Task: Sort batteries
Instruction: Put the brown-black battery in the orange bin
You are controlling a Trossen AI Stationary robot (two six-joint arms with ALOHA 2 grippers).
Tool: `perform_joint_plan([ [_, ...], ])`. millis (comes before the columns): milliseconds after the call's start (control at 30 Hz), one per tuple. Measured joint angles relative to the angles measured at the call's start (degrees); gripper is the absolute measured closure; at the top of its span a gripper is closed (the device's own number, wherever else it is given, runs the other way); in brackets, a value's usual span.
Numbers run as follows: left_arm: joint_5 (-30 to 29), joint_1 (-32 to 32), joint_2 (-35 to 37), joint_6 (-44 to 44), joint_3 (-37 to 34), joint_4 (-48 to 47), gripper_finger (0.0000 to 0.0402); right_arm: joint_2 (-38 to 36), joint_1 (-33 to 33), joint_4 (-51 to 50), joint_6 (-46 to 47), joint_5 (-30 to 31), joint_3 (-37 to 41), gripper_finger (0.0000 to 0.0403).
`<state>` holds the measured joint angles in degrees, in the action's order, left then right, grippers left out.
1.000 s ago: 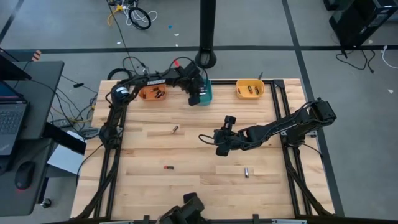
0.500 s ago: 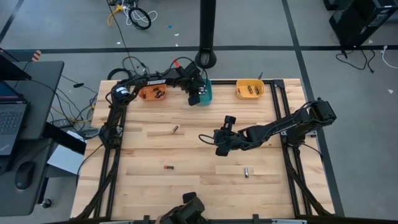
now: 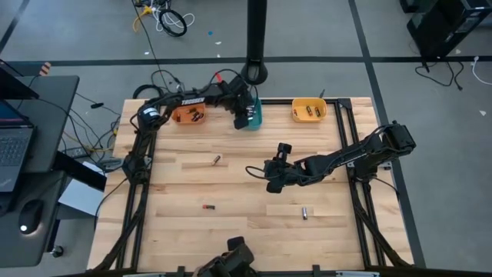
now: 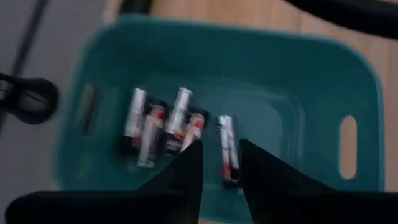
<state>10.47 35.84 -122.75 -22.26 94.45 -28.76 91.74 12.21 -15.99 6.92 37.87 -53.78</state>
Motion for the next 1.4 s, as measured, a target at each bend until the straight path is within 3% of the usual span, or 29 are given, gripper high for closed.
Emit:
perform_joint_plan([
  [167, -1.56, -0.91, 5.52, -0.11, -0.83, 2.56, 0.034, 0.0, 0.0, -0.38, 0.4, 0.0, 0.0, 0.0392],
  [300, -1.29, -1.92, 12.94, 0.2, -6.27, 6.22, 0.0392, 0.0, 0.0, -0.15, 0.63, -0.01, 0.15, 0.0392],
  [467, -1.39, -3.52, 24.58, 0.48, -23.42, 19.4, 0.0388, 0.0, -0.97, 7.19, 0.55, -4.11, 3.01, 0.0392],
  [733, -2.0, -9.16, 45.83, 7.66, -56.02, 45.77, 0.0391, 0.0, -2.93, 31.99, -2.48, -21.25, 7.33, 0.0392],
  [967, -5.0, -18.0, 60.9, 11.96, -71.12, 50.85, 0.0391, 0.02, -3.02, 33.08, -2.62, -21.68, 5.66, 0.0392],
  [1233, -7.76, -25.75, 61.15, 31.39, -74.2, 41.99, 0.0369, 0.02, -2.93, 33.13, -2.61, -21.61, 5.07, 0.0392],
  [1400, -16.95, -31.76, 56.47, 37.37, -74.23, 39.21, 0.0312, 0.03, -2.93, 33.08, -2.77, -21.23, 5.07, 0.0391],
])
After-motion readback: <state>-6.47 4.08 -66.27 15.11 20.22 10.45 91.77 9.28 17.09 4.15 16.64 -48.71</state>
